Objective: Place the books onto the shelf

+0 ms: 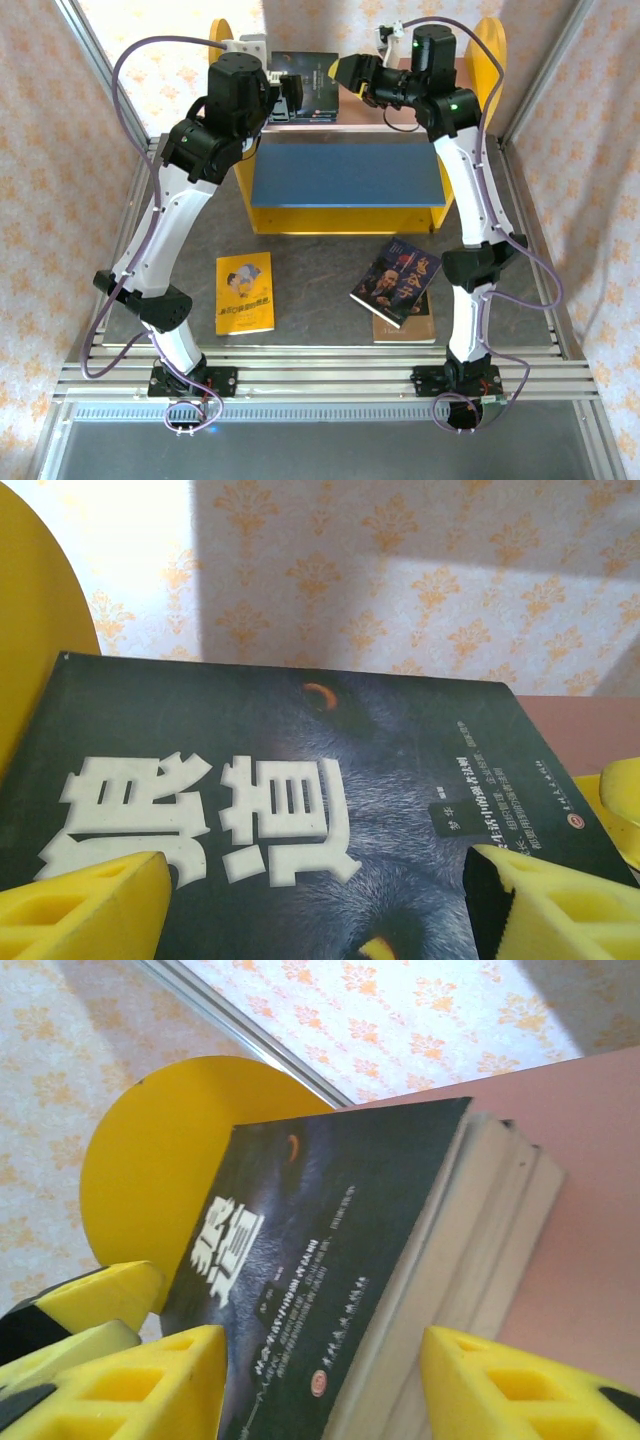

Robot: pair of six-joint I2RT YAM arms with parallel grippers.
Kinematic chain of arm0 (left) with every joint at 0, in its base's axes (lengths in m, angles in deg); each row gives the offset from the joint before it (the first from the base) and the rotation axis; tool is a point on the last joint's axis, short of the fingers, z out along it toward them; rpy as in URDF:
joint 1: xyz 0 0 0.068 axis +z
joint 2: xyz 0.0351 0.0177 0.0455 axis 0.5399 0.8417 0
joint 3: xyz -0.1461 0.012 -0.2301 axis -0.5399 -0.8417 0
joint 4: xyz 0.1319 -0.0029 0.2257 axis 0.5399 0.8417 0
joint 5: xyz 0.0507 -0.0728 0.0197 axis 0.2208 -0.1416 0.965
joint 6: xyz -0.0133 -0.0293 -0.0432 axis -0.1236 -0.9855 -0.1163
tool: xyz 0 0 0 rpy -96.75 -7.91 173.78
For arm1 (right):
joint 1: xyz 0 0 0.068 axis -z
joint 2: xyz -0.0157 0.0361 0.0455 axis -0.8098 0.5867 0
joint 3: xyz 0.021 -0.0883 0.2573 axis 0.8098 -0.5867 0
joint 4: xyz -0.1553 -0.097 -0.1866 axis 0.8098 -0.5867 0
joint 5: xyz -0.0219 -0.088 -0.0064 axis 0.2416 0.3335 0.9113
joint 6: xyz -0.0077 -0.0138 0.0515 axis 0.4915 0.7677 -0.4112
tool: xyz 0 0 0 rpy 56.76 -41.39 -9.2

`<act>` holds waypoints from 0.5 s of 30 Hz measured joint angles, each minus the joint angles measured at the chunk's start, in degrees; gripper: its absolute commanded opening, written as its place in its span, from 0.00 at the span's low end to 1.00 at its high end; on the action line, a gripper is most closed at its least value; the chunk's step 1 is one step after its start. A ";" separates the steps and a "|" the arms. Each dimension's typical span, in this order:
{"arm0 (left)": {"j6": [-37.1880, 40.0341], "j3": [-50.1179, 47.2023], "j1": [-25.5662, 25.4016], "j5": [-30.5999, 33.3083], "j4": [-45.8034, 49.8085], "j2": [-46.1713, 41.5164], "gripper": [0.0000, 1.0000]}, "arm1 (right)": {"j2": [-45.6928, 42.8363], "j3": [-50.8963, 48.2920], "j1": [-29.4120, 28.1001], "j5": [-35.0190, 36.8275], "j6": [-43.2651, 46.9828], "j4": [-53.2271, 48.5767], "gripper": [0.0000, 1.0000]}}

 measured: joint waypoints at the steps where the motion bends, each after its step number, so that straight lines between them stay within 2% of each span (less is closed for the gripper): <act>1: 0.00 0.00 0.13 0.00 0.00 0.00 0.76 | 0.00 0.00 0.13 0.20 0.48 -0.35 0.53; 15: -0.22 -1.77 0.87 -0.02 -0.15 0.28 0.76 | -2.56 -5.40 0.11 -0.55 3.69 0.04 0.49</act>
